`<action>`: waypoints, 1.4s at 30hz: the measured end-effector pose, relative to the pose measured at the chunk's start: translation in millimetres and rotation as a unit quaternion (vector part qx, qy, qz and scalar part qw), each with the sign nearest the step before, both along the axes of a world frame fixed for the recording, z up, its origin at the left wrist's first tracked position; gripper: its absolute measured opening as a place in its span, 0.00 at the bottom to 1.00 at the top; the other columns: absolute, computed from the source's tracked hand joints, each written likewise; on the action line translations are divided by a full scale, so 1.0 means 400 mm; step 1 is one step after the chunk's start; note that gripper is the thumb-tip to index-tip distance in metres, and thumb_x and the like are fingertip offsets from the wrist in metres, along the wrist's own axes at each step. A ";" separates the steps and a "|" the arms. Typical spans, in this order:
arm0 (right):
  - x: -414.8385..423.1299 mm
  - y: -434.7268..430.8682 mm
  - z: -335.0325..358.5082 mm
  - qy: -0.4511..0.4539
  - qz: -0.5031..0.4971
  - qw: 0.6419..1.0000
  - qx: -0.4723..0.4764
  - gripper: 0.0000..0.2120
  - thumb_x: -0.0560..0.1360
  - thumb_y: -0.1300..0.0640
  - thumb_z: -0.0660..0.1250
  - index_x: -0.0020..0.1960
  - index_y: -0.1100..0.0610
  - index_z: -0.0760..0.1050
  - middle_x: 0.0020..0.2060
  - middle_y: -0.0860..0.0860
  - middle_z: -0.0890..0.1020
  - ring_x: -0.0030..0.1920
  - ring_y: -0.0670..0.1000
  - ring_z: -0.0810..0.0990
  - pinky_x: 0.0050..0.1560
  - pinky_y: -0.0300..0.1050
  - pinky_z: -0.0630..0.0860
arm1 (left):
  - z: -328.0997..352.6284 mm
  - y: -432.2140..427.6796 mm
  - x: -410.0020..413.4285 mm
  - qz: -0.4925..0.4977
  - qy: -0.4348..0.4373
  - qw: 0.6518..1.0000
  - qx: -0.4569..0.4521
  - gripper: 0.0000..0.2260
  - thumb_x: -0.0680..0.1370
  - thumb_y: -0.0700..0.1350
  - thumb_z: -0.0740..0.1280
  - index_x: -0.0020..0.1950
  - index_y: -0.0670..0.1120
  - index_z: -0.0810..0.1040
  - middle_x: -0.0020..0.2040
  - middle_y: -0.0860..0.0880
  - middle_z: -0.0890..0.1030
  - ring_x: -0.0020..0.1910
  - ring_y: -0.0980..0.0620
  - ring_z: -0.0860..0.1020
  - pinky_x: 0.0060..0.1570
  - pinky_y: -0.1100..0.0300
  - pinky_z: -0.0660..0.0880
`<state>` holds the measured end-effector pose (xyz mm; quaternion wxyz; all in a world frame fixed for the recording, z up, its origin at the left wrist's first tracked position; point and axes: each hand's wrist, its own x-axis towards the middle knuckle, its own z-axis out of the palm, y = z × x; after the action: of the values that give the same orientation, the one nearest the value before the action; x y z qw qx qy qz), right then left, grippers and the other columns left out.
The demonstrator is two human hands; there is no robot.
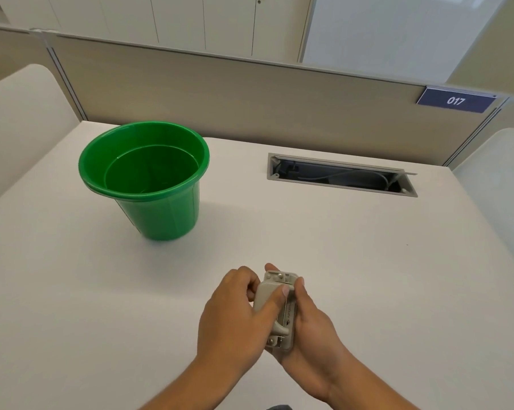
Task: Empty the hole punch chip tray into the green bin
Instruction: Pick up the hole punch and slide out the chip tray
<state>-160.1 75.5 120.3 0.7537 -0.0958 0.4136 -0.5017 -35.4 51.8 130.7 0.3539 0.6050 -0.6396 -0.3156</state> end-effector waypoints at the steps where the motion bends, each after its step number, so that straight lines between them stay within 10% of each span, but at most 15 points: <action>1: 0.000 0.001 0.002 -0.007 -0.004 1.000 0.000 0.24 0.81 0.40 0.50 0.65 0.46 0.78 0.63 0.57 0.83 0.60 0.56 0.83 0.51 0.50 0.81 | 0.004 0.003 -0.003 -0.003 0.001 1.000 0.005 0.21 0.68 0.72 0.61 0.38 0.54 0.69 0.34 0.55 0.77 0.33 0.58 0.76 0.30 0.60 0.73; 42: 0.027 0.018 0.025 -0.055 0.018 0.998 0.015 0.25 0.76 0.39 0.57 0.64 0.50 0.80 0.56 0.55 0.85 0.53 0.56 0.85 0.50 0.52 0.78 | 0.041 0.051 -0.008 -0.012 0.203 0.973 0.110 0.20 0.68 0.69 0.63 0.39 0.53 0.77 0.35 0.61 0.82 0.33 0.59 0.80 0.32 0.65 0.75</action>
<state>-149.4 82.7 130.4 0.7857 -0.0647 0.3770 -0.4861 -38.7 72.4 147.0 0.4037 0.5559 -0.5226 -0.5049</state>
